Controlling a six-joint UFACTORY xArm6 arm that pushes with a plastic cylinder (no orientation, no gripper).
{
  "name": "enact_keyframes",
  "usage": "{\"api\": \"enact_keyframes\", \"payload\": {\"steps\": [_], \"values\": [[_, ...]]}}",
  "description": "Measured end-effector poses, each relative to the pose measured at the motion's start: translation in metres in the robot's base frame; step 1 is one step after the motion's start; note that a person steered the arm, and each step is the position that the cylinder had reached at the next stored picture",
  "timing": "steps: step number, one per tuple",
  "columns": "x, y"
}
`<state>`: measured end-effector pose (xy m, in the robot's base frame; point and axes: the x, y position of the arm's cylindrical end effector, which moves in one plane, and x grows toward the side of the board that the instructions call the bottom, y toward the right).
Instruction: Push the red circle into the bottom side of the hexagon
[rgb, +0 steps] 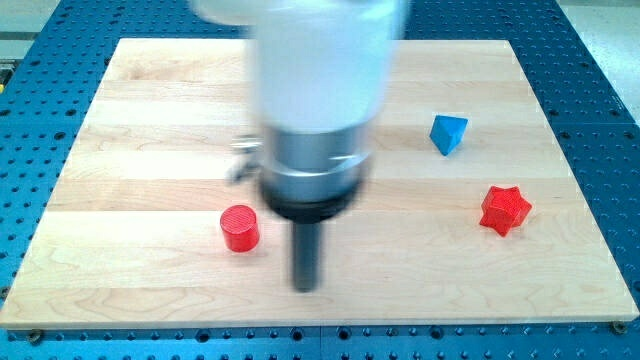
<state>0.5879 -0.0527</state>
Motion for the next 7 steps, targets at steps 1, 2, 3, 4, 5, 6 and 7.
{"api": "enact_keyframes", "payload": {"steps": [1,2,3,4,5,6,7], "values": [[-0.034,-0.03],[-0.073,-0.028],[-0.05,-0.055],[-0.086,-0.039],[-0.138,0.025],[-0.155,0.034],[-0.11,0.001]]}}
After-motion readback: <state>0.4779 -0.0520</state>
